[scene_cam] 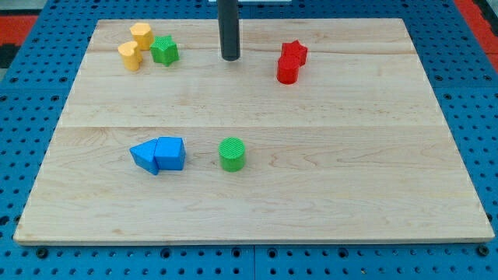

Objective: Move the green circle into the yellow heart

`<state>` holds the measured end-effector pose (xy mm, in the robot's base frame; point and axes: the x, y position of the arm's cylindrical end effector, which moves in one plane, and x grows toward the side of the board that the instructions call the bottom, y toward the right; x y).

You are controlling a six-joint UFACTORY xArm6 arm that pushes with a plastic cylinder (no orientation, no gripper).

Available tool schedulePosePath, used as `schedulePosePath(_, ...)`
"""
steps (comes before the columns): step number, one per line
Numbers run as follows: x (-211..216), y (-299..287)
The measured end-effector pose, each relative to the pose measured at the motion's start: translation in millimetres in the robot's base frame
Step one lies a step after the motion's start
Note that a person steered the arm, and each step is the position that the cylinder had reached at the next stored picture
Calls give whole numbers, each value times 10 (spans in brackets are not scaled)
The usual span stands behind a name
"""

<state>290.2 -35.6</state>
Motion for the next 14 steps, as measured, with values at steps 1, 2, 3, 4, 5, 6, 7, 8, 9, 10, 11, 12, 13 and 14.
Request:
schedulePosePath(1,-17,-462)
schedulePosePath(2,-76,-872)
schedulePosePath(3,-92,-957)
schedulePosePath(4,-91,-686)
schedulePosePath(5,123,-291)
schedulePosePath(6,357,290)
schedulePosePath(7,951,707)
schedulePosePath(8,1735,926)
schedulePosePath(9,2288,926)
schedulePosePath(10,2284,534)
schedulePosePath(11,2309,176)
schedulePosePath(12,2176,-56)
schedulePosePath(13,2102,-285)
schedulePosePath(14,1824,-376)
